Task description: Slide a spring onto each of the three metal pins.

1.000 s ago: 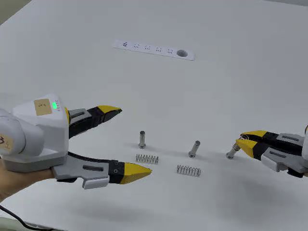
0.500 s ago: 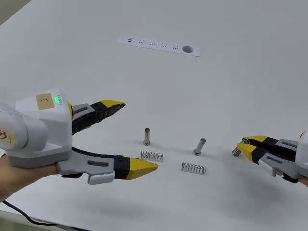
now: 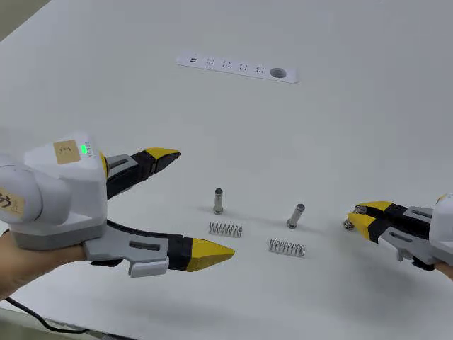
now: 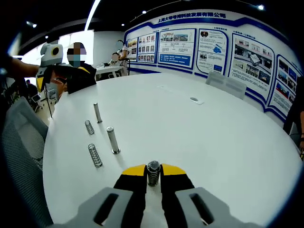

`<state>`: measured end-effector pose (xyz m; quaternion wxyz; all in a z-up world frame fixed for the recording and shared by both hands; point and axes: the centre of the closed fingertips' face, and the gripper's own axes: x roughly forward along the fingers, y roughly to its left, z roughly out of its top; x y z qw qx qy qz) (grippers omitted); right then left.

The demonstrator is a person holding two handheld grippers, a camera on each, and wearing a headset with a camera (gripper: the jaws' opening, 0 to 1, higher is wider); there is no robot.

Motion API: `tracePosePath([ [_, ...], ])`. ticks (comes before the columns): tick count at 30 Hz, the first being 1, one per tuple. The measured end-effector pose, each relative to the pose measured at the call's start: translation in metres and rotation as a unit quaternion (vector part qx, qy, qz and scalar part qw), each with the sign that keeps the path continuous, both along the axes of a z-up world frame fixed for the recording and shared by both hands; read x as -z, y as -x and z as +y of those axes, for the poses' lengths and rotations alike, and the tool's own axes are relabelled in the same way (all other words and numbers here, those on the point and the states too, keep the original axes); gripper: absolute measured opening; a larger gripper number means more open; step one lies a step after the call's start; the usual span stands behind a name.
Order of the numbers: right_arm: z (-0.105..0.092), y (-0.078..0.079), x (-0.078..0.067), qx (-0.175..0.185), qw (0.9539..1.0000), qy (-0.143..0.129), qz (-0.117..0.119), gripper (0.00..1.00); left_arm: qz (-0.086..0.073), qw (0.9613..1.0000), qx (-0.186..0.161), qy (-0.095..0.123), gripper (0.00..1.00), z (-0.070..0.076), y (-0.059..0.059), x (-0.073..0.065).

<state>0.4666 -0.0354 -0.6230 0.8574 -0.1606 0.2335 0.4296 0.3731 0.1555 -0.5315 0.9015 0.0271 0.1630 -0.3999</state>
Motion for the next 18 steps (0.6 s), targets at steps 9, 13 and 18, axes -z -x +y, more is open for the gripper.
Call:
tracePosePath([
  [9,0.003,0.005,-0.015,-0.004,0.9997,-0.021,0.006,0.18,0.006,0.9999,0.006,0.007,0.97,-0.003,0.004,-0.001],
  [13,0.0,0.004,-0.027,-0.008,0.9998,-0.017,-0.01,0.19,0.004,0.9999,0.009,0.004,0.97,-0.003,0.004,-0.002],
  [18,0.004,0.008,-0.043,-0.026,0.9992,-0.021,-0.023,0.19,-0.002,0.9999,0.011,0.01,0.98,-0.004,0.004,-0.007],
])
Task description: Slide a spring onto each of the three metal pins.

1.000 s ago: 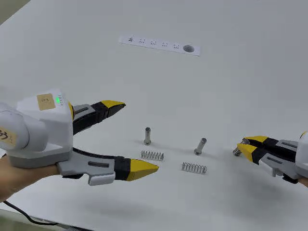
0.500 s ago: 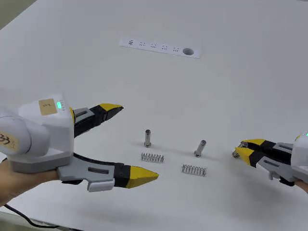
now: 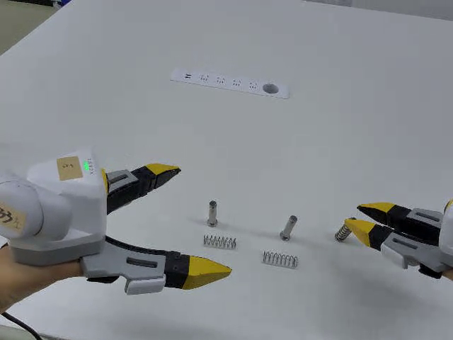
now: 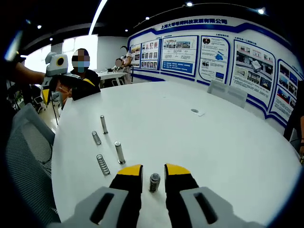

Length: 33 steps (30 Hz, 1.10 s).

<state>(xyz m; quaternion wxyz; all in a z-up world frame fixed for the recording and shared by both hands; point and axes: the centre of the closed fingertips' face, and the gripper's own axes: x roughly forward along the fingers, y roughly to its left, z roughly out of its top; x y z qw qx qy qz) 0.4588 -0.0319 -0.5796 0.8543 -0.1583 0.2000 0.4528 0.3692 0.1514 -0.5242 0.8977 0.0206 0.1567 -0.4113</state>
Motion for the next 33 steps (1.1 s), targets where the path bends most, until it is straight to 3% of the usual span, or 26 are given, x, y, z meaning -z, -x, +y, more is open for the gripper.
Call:
tracePosePath([
  [4,0.012,0.012,-0.01,-0.033,0.9994,-0.001,-0.005,0.19,-0.004,1.0,0.003,0.001,1.0,-0.003,0.001,-0.003],
  [8,0.028,0.027,-0.01,-0.065,0.9979,-0.002,0.003,0.19,-0.004,1.0,0.004,-0.003,1.0,-0.003,0.002,-0.002],
  [11,0.041,0.041,0.0,-0.097,0.9951,0.01,0.014,0.19,-0.003,1.0,0.003,-0.005,1.0,-0.001,0.002,0.0],
  [16,0.054,0.058,0.035,-0.153,0.9859,0.062,0.032,0.19,-0.002,1.0,0.0,-0.008,1.0,0.003,0.003,0.001],
  [23,0.065,0.058,0.06,-0.155,0.9838,0.065,0.063,0.19,0.008,0.9998,0.0,-0.017,1.0,0.007,0.006,0.009],
  [26,0.067,0.058,0.067,-0.157,0.9825,0.066,0.076,0.2,0.013,0.9999,-0.004,-0.008,1.0,0.007,0.006,0.01],
  [33,0.07,0.059,0.079,-0.169,0.979,0.077,0.083,0.2,0.015,0.9998,-0.01,-0.007,1.0,0.01,0.003,0.01],
])
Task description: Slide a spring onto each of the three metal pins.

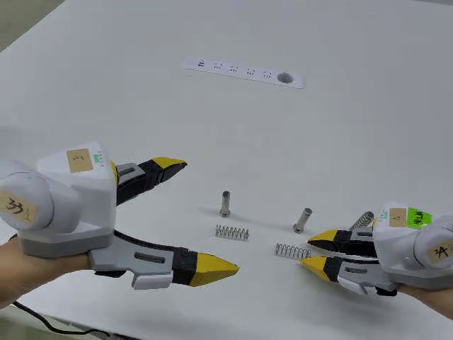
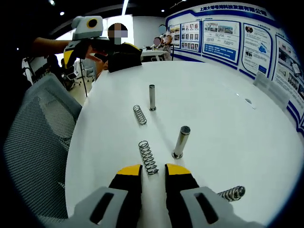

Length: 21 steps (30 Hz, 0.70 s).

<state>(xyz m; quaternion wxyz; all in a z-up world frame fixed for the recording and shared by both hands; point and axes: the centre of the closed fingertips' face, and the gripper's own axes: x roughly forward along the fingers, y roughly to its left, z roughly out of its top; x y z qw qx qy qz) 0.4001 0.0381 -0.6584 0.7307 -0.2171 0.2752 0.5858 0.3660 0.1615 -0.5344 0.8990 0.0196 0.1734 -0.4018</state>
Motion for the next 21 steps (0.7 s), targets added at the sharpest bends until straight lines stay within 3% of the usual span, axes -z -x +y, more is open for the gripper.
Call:
tracePosePath([
  [21,0.004,0.0058,0.0047,-0.025,0.9996,0.0,0.008,0.13,0.008,0.9999,0.012,-0.001,0.99,-0.008,0.0009,0.0015],
])
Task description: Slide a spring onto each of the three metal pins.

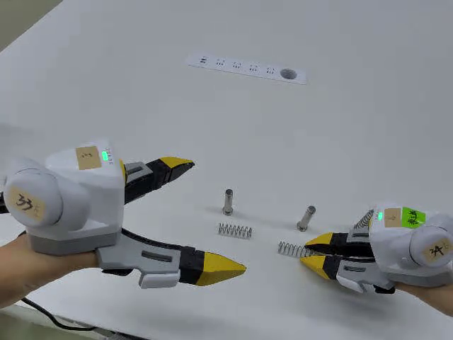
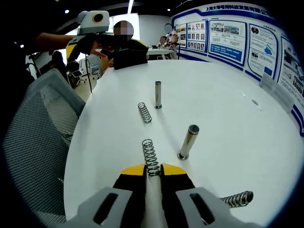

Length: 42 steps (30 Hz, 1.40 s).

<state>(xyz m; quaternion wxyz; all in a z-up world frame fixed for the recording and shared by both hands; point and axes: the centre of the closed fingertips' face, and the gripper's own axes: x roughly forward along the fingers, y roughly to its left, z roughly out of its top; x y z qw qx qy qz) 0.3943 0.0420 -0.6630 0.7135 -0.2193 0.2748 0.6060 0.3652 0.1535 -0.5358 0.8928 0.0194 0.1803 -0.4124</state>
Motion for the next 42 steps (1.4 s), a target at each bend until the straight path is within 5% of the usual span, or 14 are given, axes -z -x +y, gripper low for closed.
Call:
tracePosePath([
  [9,0.0,0.003,-0.006,0.009,0.9999,-0.002,0.01,0.11,-0.007,0.9999,0.011,-0.009,0.93,-0.005,0.002,-0.002],
  [12,0.002,0.005,-0.019,0.013,0.9998,-0.012,0.01,0.1,-0.007,0.9998,0.016,-0.001,0.9,-0.009,0.001,-0.006],
  [20,0.018,0.019,-0.079,-0.027,0.9981,-0.052,-0.02,0.1,-0.012,0.9963,0.076,-0.039,0.78,-0.041,0.001,0.002],
  [24,0.024,0.025,-0.103,-0.047,0.9966,-0.059,-0.034,0.1,-0.021,0.9934,0.097,-0.057,0.61,-0.051,-0.001,0.004],
  [28,0.029,0.032,-0.122,-0.066,0.9948,-0.062,-0.047,0.1,-0.02,0.9919,0.117,-0.046,0.51,-0.061,0.002,0.0],
  [42,0.036,0.052,-0.128,-0.105,0.9917,-0.048,-0.055,0.1,-0.022,0.9857,0.158,-0.056,0.22,-0.074,0.016,-0.001],
])
